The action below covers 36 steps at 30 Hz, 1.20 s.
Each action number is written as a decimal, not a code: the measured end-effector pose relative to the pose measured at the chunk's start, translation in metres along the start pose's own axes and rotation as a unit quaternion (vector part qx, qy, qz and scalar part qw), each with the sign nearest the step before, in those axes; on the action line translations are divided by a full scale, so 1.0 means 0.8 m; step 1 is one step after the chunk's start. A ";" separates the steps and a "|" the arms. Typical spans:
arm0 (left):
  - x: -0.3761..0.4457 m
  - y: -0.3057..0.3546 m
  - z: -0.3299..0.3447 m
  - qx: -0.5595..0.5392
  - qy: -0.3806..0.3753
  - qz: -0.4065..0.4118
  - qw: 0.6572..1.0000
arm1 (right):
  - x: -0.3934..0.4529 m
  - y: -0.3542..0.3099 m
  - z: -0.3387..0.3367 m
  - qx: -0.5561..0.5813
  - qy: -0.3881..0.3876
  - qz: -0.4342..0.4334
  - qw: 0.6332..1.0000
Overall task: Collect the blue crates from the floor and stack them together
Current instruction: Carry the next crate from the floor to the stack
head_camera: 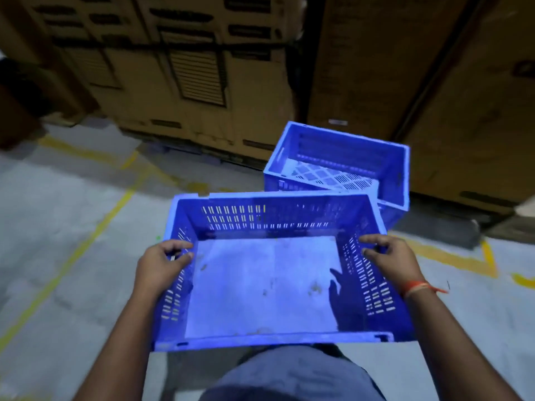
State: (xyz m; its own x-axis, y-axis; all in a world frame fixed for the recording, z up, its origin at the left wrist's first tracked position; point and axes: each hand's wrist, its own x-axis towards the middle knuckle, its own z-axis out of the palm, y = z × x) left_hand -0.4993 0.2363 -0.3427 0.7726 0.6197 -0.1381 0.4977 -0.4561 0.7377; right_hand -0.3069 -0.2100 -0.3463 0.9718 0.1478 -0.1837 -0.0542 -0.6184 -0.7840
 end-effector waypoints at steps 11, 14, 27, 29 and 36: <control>0.044 0.027 0.032 0.011 -0.097 0.083 0.992 | -0.118 0.022 -0.019 0.000 0.113 0.089 0.990; 0.049 0.037 0.038 0.006 -0.106 0.091 0.990 | -0.126 0.021 -0.026 -0.002 0.123 0.095 0.988; 0.119 0.173 0.076 -0.024 -0.101 0.090 0.991 | -0.028 0.009 -0.118 0.060 0.121 0.089 0.987; 0.140 0.205 0.086 -0.039 -0.096 0.096 0.990 | 0.008 0.002 -0.142 0.060 0.120 0.077 0.988; 0.209 0.286 0.122 -0.046 -0.074 0.116 0.989 | 0.120 -0.013 -0.197 0.022 0.135 0.057 0.989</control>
State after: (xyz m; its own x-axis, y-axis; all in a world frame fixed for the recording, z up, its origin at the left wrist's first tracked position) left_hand -0.2180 0.1730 -0.2615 0.9149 0.4007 -0.0479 0.2669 -0.5116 0.8167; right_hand -0.1766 -0.3111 -0.2624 0.9842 -0.1370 -0.1125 -0.1720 -0.5843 -0.7931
